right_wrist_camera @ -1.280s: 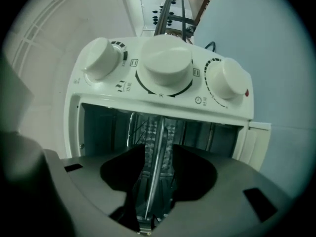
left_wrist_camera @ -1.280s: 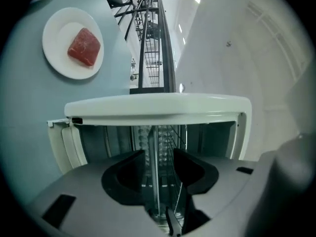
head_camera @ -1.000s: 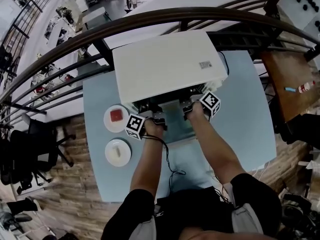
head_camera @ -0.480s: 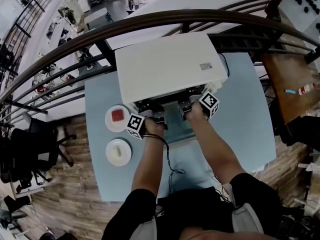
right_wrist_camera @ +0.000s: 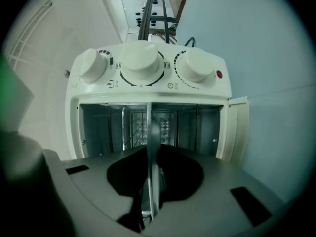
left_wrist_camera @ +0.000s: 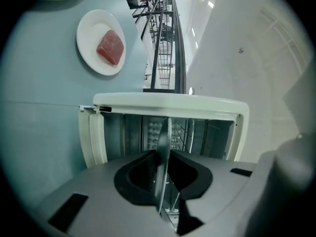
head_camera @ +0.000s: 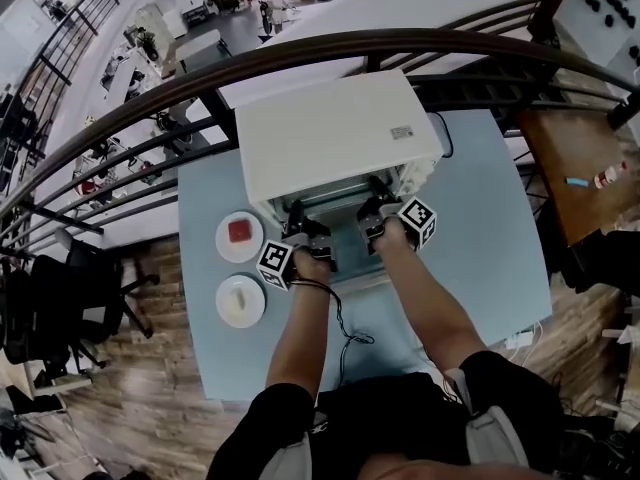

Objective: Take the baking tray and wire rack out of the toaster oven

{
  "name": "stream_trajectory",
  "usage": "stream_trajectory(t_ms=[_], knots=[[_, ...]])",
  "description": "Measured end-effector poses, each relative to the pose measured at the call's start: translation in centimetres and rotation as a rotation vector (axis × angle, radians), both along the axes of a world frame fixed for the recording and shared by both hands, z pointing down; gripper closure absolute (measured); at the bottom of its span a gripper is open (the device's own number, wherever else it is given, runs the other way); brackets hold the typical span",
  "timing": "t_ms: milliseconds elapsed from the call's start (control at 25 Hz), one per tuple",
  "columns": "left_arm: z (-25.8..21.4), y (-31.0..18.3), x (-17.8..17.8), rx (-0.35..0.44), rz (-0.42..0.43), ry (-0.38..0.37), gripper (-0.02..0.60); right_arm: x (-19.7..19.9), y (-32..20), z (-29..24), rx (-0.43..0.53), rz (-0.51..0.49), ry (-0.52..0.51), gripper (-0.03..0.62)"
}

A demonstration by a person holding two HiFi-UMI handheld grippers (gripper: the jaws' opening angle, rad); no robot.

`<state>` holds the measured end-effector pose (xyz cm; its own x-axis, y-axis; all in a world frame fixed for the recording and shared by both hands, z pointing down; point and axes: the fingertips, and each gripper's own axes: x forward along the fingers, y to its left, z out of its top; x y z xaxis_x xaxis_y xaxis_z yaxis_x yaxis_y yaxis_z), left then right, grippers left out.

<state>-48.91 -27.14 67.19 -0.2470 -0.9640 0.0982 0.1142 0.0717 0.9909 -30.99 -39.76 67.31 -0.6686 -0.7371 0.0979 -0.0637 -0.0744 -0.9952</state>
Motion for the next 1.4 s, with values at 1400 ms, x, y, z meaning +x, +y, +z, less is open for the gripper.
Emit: stream_trajectory(t_ms=[1400], knots=[[-5.4, 19.3, 13.8, 0.014, -0.012, -0.108, 0.518, 11.7, 17.5, -5.0, 0.072, -0.249, -0.075, 0.543]])
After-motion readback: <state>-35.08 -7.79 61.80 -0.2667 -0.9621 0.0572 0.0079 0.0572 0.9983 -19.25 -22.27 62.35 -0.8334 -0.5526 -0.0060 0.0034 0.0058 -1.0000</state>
